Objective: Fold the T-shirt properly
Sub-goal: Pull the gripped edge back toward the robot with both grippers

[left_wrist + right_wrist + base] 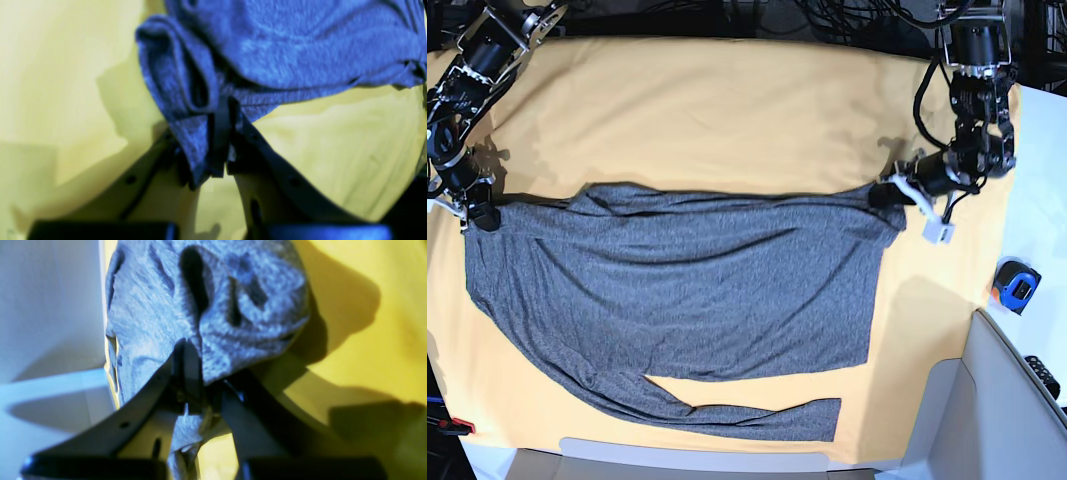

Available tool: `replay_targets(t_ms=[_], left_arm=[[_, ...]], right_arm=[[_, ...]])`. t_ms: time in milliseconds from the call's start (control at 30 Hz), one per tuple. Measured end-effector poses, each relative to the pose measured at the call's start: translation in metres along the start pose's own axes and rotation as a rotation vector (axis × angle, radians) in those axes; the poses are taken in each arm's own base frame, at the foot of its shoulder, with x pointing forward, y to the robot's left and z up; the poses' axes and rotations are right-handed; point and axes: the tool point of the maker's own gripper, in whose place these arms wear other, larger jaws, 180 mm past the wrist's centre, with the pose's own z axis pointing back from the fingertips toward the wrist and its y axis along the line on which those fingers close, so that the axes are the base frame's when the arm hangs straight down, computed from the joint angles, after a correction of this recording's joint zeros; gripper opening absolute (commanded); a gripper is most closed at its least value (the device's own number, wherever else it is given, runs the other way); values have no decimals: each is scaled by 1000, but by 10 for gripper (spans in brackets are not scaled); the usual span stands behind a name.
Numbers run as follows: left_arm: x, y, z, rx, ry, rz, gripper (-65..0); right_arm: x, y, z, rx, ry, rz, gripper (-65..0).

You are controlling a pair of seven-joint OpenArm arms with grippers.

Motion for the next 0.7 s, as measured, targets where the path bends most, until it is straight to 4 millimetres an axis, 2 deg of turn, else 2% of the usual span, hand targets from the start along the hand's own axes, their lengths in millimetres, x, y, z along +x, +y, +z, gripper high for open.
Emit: replay_targets(t_ms=[167,233,367,500,700], left_arm=[[-24,14,29,67,47,0,-649],[-33,15,39,71,41,11,-649],[-50,22,53,107,49,23,-649],[-67,19,63,116,73,9,-649],[-80,18,69,119,78,15,-649]], right_arm=[[-4,-17,17,-27,51,15,-650],[-3,-39,32,-114,47,69,-650],[-14,-54,58,-142,25,112,-650],[-24,-67,82,-181,34,160,-650],[-33,-78,103,-236,19,219,-650]])
